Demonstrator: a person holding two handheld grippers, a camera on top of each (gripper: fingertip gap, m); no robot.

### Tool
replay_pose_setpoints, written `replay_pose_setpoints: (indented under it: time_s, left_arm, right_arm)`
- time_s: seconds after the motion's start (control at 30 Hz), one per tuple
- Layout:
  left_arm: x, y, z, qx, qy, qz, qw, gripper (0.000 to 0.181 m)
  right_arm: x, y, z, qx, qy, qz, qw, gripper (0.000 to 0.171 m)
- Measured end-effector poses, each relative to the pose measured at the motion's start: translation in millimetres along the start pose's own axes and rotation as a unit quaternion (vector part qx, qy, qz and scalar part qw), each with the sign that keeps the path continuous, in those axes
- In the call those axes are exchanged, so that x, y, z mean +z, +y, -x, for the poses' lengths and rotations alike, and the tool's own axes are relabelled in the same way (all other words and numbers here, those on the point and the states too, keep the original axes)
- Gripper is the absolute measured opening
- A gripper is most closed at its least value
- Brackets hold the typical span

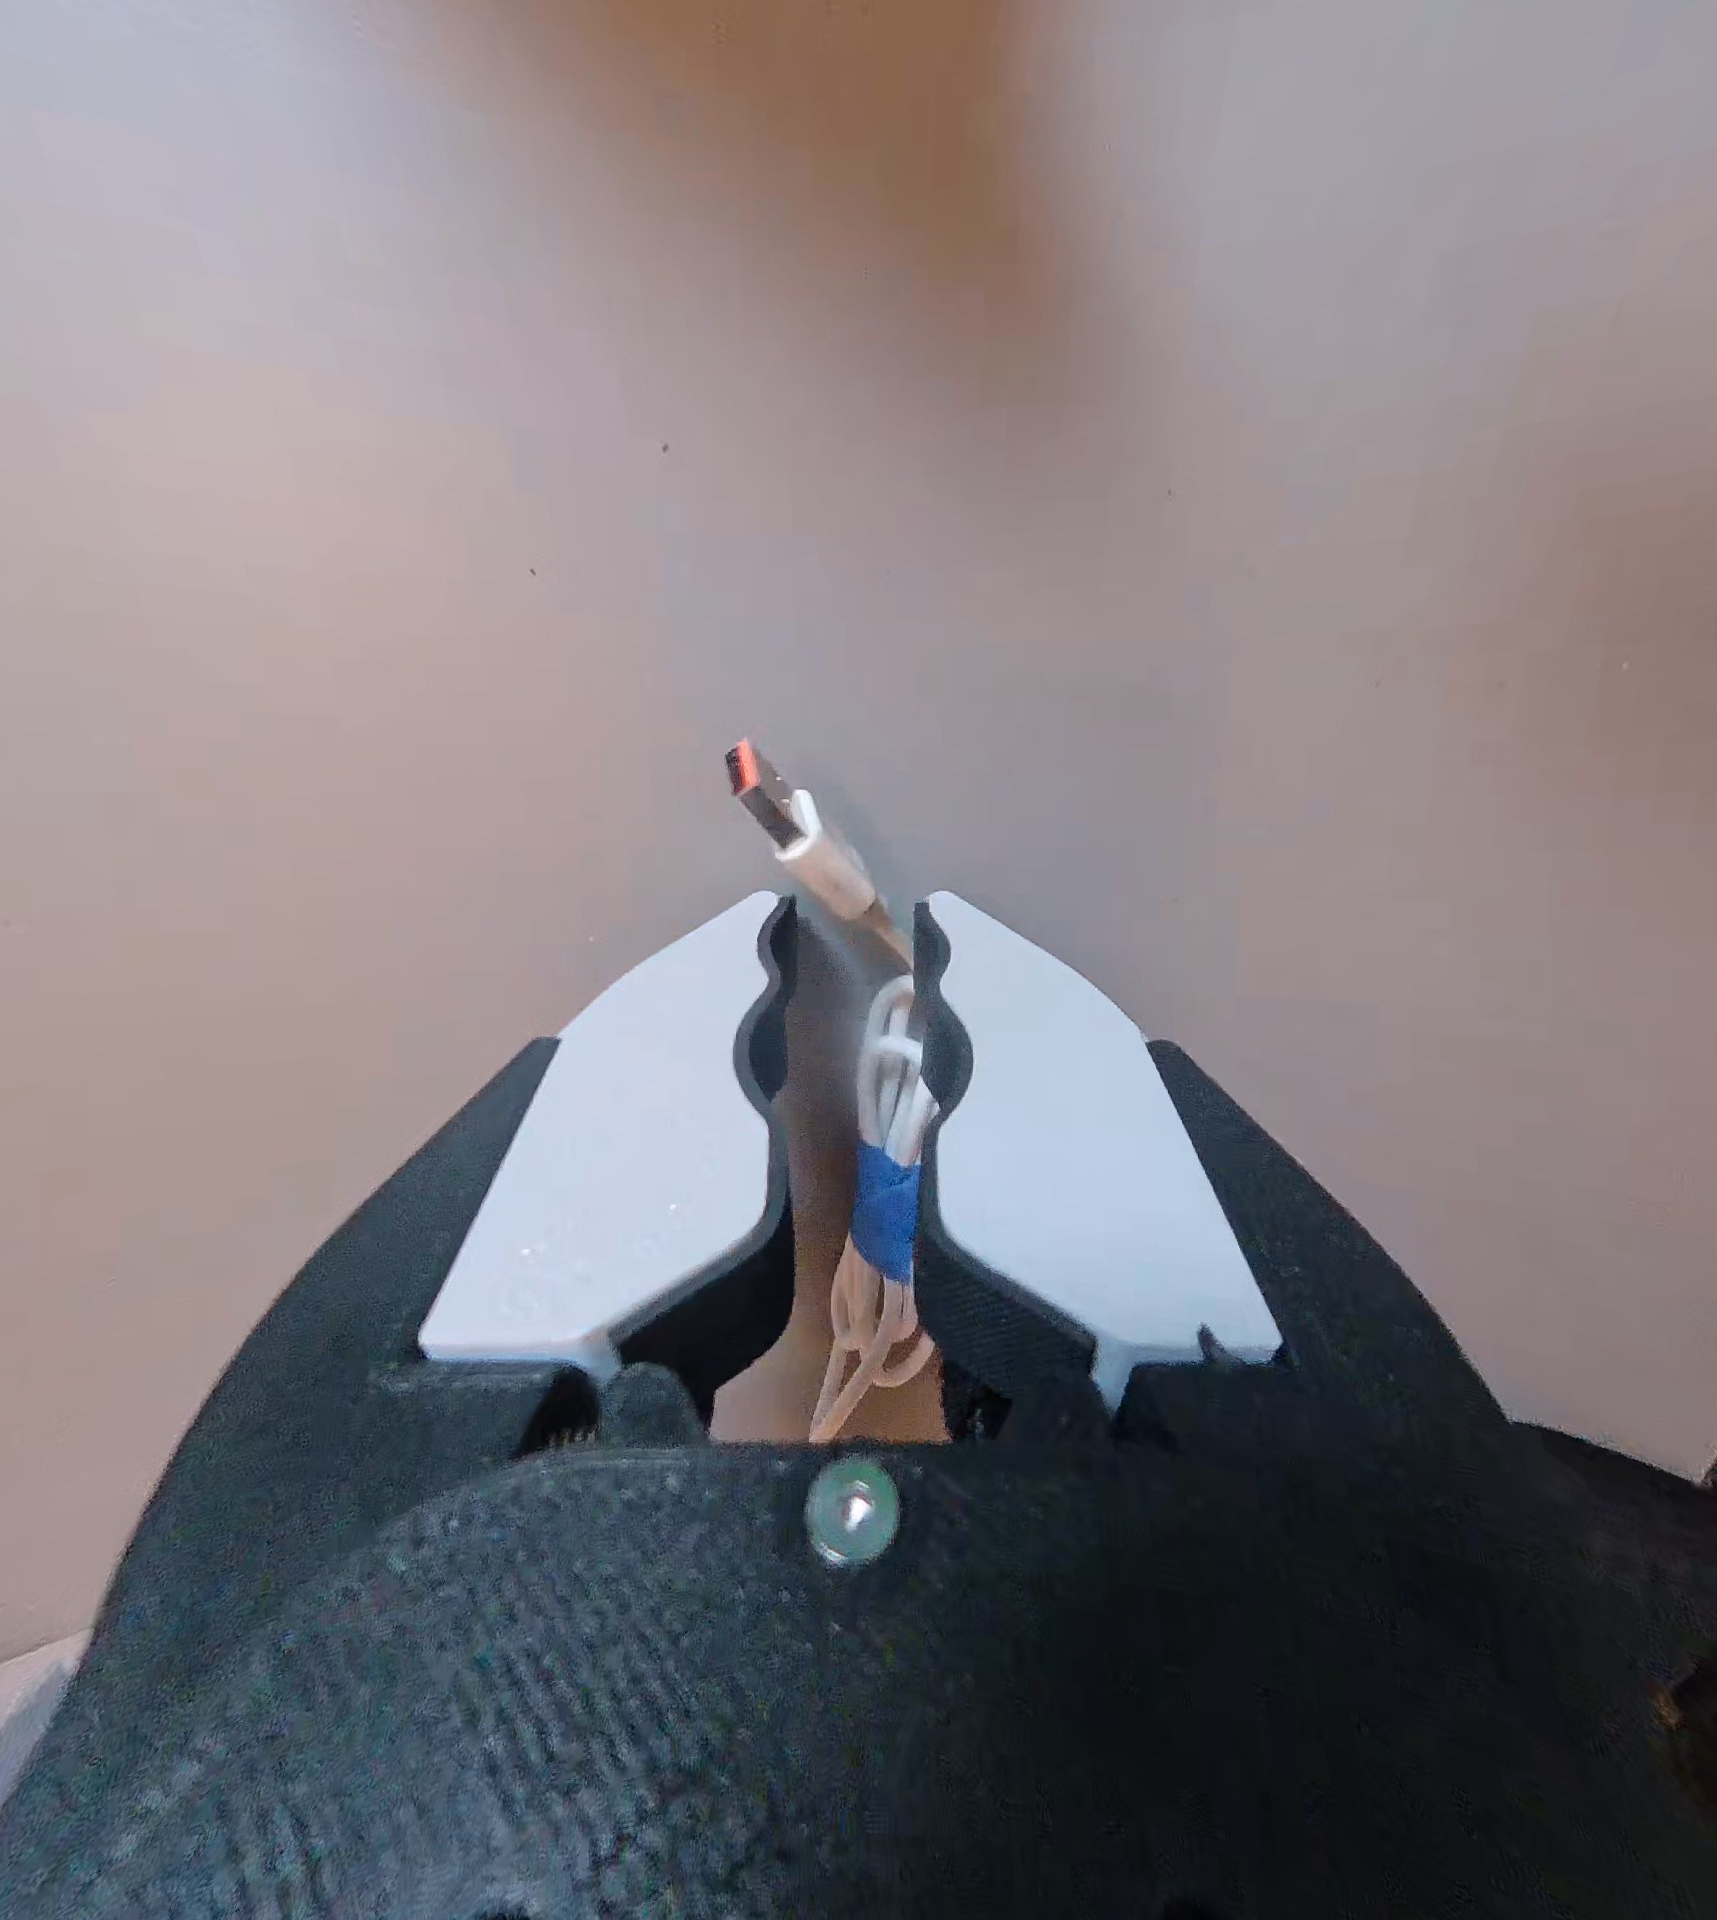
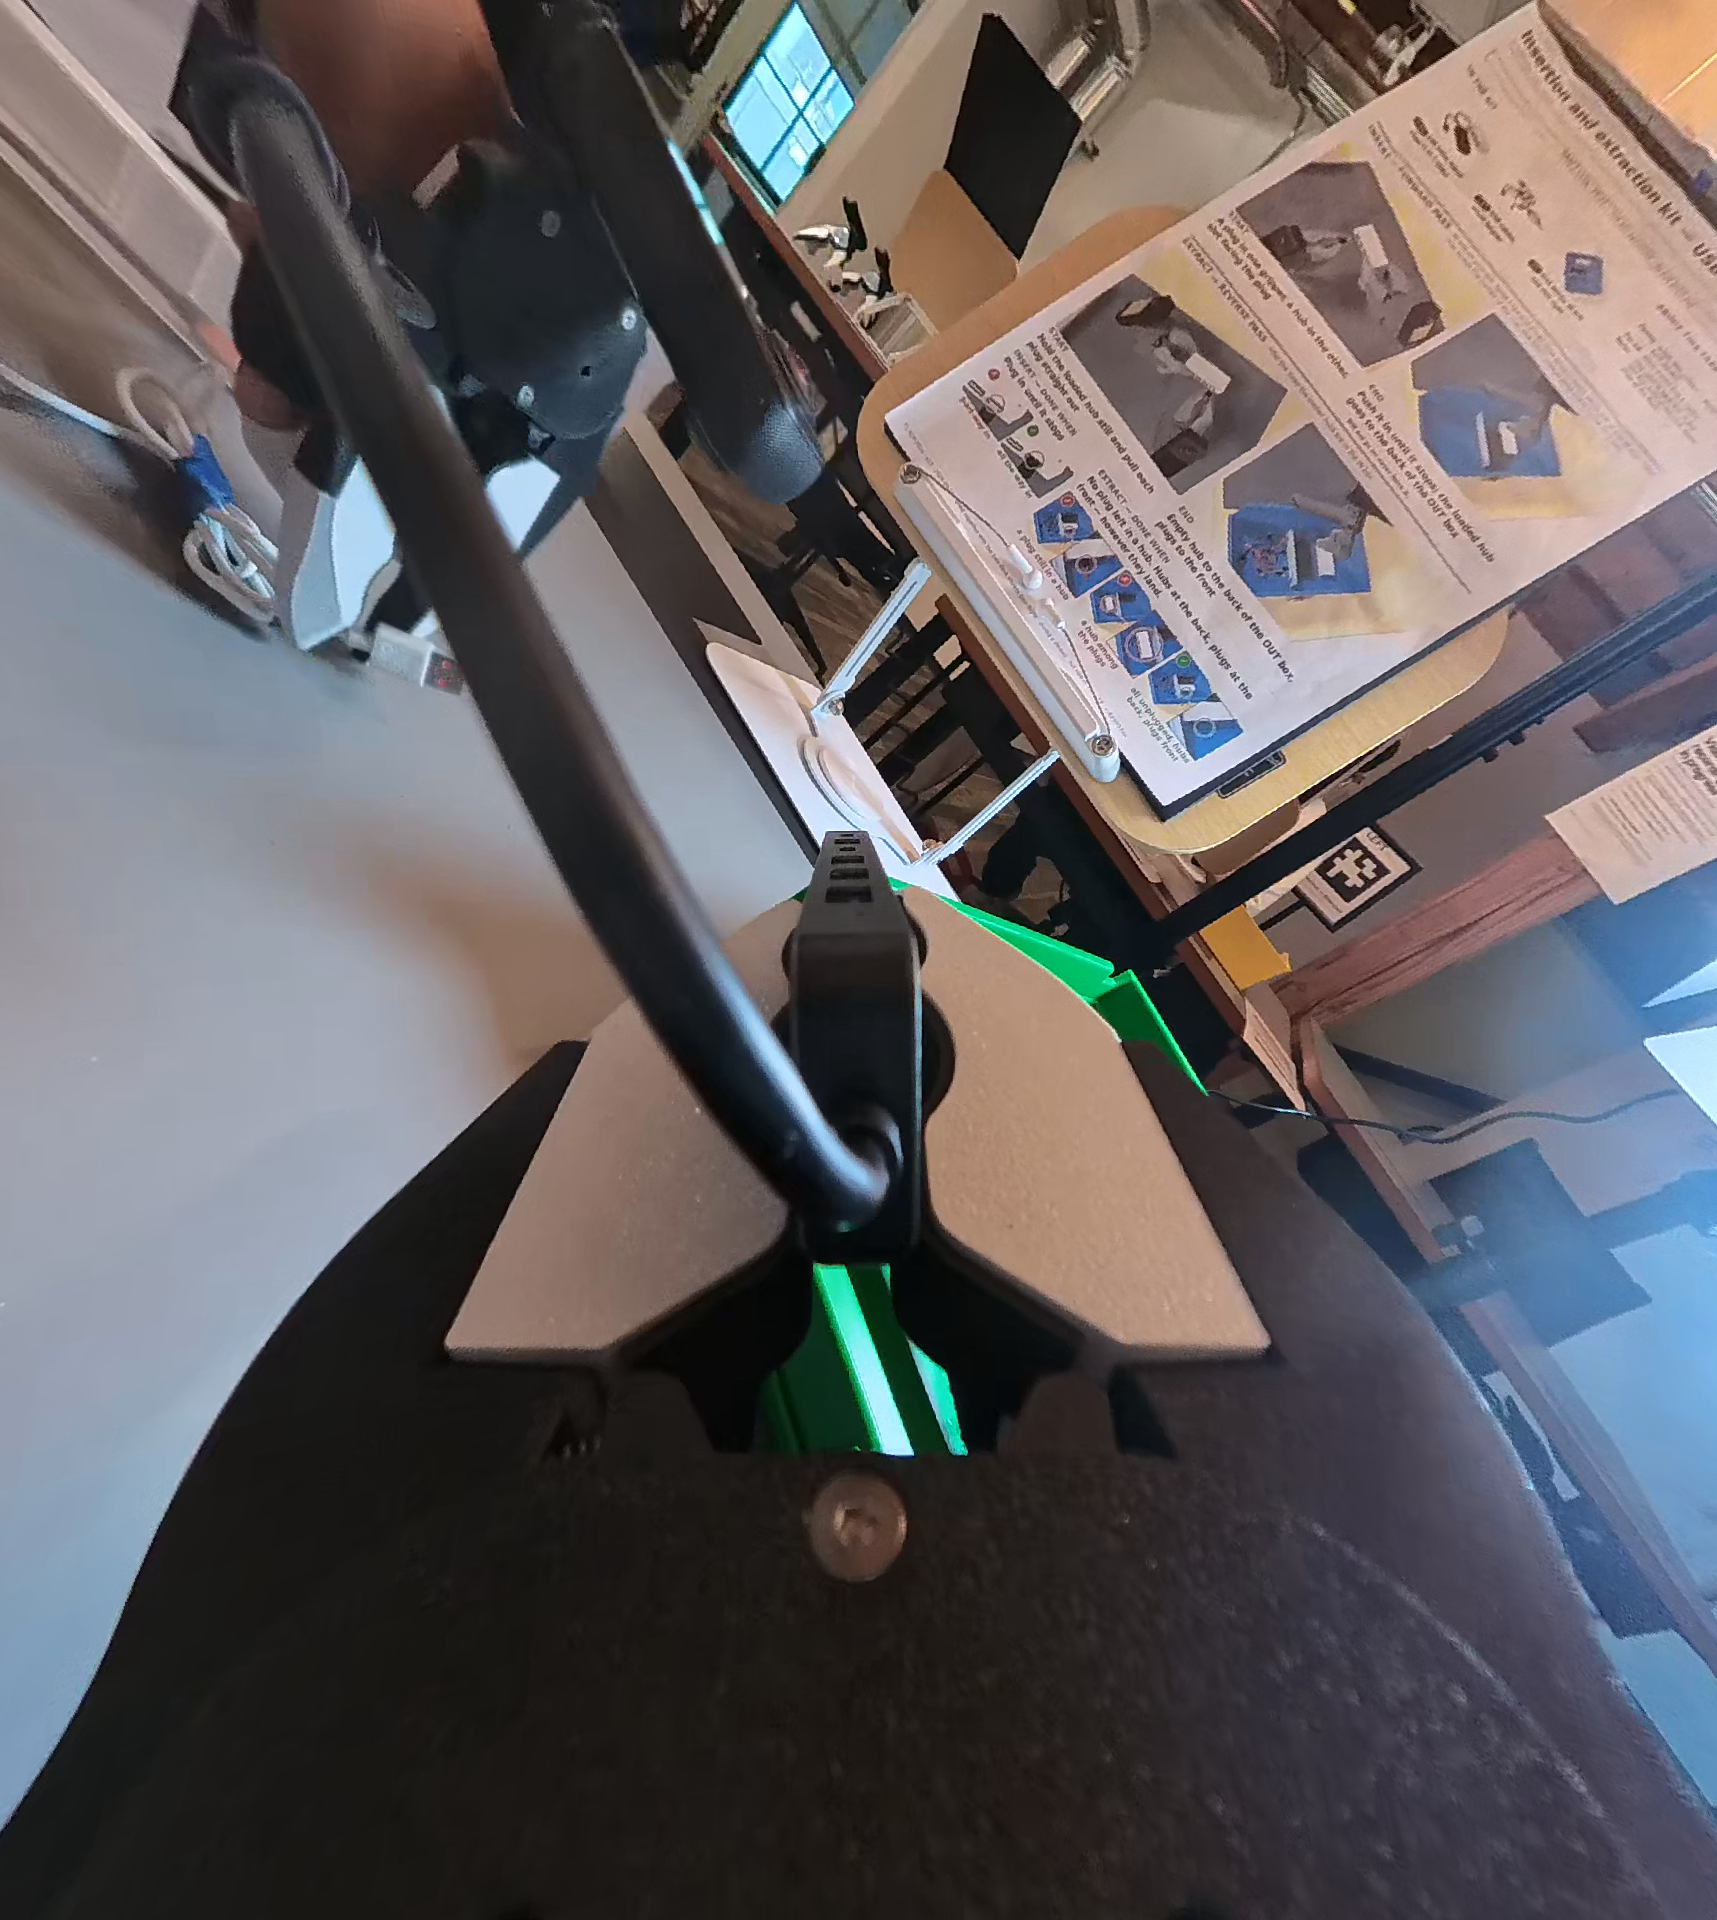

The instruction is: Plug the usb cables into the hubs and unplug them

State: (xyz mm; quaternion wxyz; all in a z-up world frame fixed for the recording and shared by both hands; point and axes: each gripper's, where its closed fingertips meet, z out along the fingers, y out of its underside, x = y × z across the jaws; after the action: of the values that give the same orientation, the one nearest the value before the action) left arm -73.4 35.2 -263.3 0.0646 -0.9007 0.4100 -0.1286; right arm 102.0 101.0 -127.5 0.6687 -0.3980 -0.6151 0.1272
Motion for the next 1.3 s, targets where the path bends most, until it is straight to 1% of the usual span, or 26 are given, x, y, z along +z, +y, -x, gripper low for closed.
replay_pose_setpoints:
  time_s: [0.1, 0.23, 0.3, 0.37, 0.47, 0.5, 0.57, 0.67, 0.8, 0.93, 1.1, 1.23, 1.3]
  left_arm:
    - [2.1, -8.2, -3.4, 0.0, -0.026, -0.056, 0.998, 0.015]
    - [-8.9, -14.0, 0.7, 0.044, -0.161, -0.113, 0.98, 0.006]
    - [-20.0, -14.4, 1.1, 0.076, -0.251, -0.124, 0.957, 0.006]
    - [-31.7, -14.7, -1.8, 0.112, -0.344, -0.121, 0.924, 0.006]
    - [-41.6, -13.6, -9.8, 0.163, -0.461, -0.084, 0.869, 0.006]
    - [-41.3, -13.1, -12.5, 0.176, -0.485, -0.067, 0.854, 0.006]
    - [-37.4, -13.9, -18.3, 0.189, -0.508, -0.049, 0.839, 0.006]
    - [-32.2, -17.0, -27.1, 0.201, -0.512, -0.031, 0.835, 0.006]
    - [-26.9, -21.2, -36.4, 0.191, -0.486, -0.03, 0.853, 0.006]
    - [-18.9, -24.0, -40.0, 0.17, -0.449, -0.028, 0.877, 0.006]
    - [-5.8, -28.1, -45.7, 0.135, -0.373, -0.026, 0.918, 0.006]
    - [1.4, -27.3, -53.3, 0.105, -0.287, -0.014, 0.952, 0.006]
    - [1.9, -29.7, -58.2, 0.097, -0.251, -0.012, 0.963, 0.007]
  right_arm:
    - [0.0, 2.0, 0.2, 0.001, -0.002, 0.002, 1.0, 0.011]
    - [2.5, 3.0, 8.2, -0.015, -0.014, 0.006, 1.0, 0.011]
    - [5.9, 2.1, 18.6, -0.041, -0.026, 0.009, 0.999, 0.012]
    - [11.4, 0.5, 33.2, -0.083, -0.037, 0.016, 0.996, 0.012]
    - [22.9, -2.4, 58.4, -0.181, -0.038, 0.03, 0.982, 0.011]
    - [27.4, -3.7, 67.6, -0.214, -0.039, 0.031, 0.975, 0.011]
    - [36.7, -6.1, 84.4, -0.273, -0.037, 0.028, 0.961, 0.011]
    - [50.2, -8.3, 101.5, -0.326, -0.028, 0.015, 0.945, 0.011]
    - [58.5, -13.5, 111.9, -0.341, -0.029, 0.001, 0.94, 0.01]
    - [60.1, -17.0, 118.9, -0.34, -0.035, -0.007, 0.94, 0.01]
    - [60.6, -15.9, 121.4, -0.31, -0.056, -0.002, 0.949, 0.011]
    - [59.0, -17.2, 126.2, -0.259, -0.092, -0.006, 0.961, 0.011]
    - [57.9, -19.6, 127.6, -0.234, -0.109, -0.009, 0.966, 0.011]
